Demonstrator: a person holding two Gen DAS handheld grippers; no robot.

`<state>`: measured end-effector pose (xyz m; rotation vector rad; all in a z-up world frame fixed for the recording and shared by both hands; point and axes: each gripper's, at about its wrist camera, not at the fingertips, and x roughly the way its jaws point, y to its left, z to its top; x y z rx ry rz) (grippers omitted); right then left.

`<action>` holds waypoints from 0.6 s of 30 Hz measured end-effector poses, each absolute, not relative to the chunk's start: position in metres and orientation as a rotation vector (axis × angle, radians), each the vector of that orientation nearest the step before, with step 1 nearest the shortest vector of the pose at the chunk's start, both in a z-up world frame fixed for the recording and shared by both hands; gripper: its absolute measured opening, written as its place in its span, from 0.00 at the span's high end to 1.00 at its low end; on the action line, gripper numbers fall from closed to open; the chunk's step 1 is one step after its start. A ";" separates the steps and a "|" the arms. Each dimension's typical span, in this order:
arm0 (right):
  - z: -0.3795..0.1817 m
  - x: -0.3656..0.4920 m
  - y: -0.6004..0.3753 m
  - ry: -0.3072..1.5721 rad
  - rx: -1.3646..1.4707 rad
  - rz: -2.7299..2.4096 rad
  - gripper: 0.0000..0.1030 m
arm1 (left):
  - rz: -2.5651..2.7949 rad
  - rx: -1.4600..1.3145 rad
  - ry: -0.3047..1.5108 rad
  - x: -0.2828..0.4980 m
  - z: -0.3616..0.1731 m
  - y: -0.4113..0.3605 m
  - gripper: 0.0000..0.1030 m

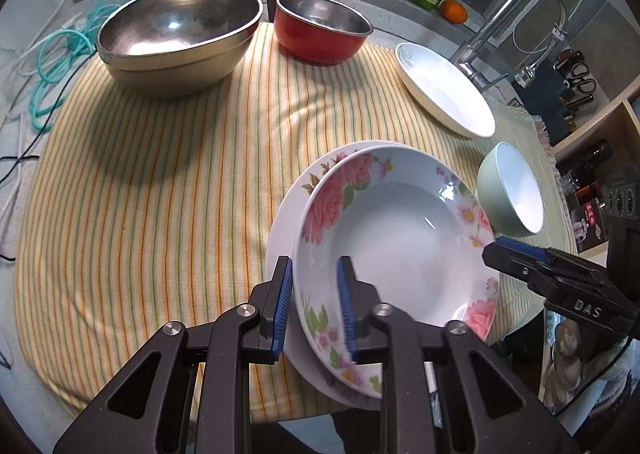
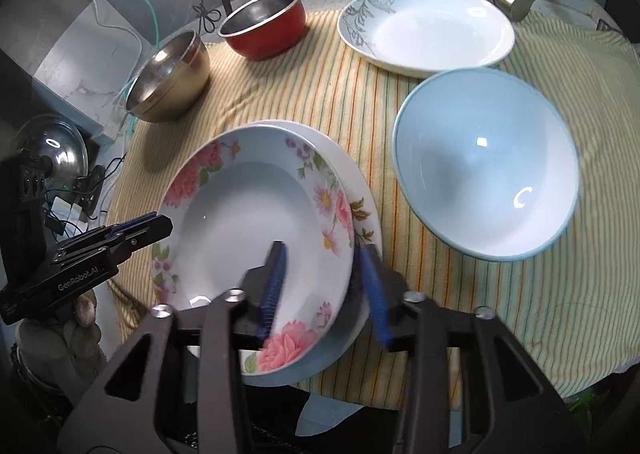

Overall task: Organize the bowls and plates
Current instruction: 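Lower the rose-print plate onto the pink-blossom plate and open the left gripper, then move the left gripper to the rim of the grey-leaf white plate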

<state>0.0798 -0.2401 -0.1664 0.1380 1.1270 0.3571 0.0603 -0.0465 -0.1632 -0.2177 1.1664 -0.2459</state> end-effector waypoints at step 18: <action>-0.096 0.080 -0.294 0.901 0.162 0.369 0.13 | -0.291 -0.299 1.098 0.087 -0.138 -0.060 0.52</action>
